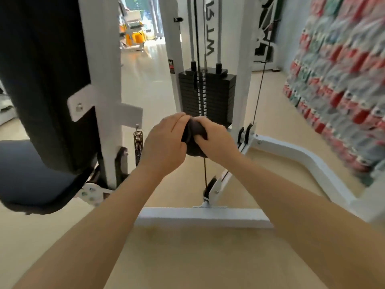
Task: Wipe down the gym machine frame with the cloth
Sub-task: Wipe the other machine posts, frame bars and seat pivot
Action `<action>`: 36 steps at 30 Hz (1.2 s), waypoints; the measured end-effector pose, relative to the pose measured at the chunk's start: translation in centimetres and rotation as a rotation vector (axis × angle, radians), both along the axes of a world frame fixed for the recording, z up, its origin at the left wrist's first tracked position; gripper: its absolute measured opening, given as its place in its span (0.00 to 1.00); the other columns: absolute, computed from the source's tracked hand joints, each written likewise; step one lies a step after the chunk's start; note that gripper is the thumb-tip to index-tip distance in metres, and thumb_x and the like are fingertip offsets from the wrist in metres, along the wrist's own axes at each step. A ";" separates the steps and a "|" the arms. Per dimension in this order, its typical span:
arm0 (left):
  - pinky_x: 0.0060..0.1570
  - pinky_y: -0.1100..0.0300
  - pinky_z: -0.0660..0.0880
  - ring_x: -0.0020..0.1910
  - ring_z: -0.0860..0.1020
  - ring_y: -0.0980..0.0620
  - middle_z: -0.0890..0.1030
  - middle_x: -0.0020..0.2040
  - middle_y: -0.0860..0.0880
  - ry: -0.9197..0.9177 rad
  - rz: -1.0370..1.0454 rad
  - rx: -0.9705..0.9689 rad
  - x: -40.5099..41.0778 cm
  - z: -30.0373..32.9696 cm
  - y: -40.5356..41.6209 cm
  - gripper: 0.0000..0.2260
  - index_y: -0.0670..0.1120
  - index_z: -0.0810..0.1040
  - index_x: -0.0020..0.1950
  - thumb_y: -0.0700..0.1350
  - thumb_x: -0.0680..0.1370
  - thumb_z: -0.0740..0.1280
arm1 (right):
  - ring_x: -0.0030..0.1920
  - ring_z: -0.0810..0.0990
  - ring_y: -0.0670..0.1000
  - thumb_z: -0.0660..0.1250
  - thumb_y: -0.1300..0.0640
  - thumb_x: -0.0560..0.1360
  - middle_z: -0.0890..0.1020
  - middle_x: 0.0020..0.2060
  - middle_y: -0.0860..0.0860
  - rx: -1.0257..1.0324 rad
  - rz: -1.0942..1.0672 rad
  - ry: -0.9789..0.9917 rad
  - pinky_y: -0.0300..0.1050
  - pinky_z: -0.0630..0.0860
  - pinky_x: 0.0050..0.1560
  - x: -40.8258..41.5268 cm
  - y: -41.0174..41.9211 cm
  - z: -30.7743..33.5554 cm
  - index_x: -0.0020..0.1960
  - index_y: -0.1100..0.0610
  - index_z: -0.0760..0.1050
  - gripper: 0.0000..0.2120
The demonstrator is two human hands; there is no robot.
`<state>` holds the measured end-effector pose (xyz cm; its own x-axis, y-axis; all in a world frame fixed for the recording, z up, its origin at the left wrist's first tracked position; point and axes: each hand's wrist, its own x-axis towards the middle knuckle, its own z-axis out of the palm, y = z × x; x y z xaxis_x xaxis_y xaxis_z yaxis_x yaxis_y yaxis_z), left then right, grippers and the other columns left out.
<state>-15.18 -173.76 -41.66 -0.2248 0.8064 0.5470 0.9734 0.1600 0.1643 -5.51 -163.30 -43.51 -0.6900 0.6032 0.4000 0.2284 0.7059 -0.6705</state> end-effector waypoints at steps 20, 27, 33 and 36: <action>0.45 0.48 0.76 0.52 0.77 0.47 0.71 0.65 0.49 -0.162 -0.577 -0.087 26.7 -3.0 9.8 0.22 0.44 0.68 0.68 0.37 0.74 0.58 | 0.40 0.72 0.45 0.64 0.50 0.77 0.73 0.40 0.45 -0.301 -0.654 -0.124 0.37 0.65 0.34 37.0 4.3 -1.3 0.52 0.54 0.67 0.10; 0.44 0.48 0.76 0.50 0.77 0.46 0.70 0.65 0.49 -0.155 -0.516 -0.048 36.0 0.3 12.3 0.22 0.44 0.71 0.65 0.41 0.71 0.56 | 0.46 0.74 0.52 0.65 0.50 0.76 0.77 0.48 0.52 -0.210 -0.527 -0.234 0.43 0.67 0.40 44.5 7.4 2.9 0.55 0.55 0.69 0.12; 0.48 0.48 0.76 0.51 0.77 0.46 0.69 0.65 0.50 -0.202 -0.429 0.009 42.3 2.9 15.3 0.19 0.43 0.71 0.64 0.39 0.73 0.59 | 0.40 0.75 0.48 0.66 0.50 0.75 0.78 0.43 0.51 -0.091 -0.398 -0.235 0.40 0.70 0.37 48.4 10.7 6.6 0.50 0.52 0.68 0.09; 0.47 0.49 0.76 0.50 0.77 0.45 0.70 0.65 0.50 -0.189 -0.417 -0.018 43.3 5.3 15.9 0.20 0.43 0.71 0.65 0.38 0.73 0.59 | 0.42 0.76 0.51 0.65 0.51 0.75 0.78 0.42 0.51 -0.079 -0.359 -0.244 0.44 0.73 0.43 48.9 11.7 8.9 0.50 0.52 0.67 0.08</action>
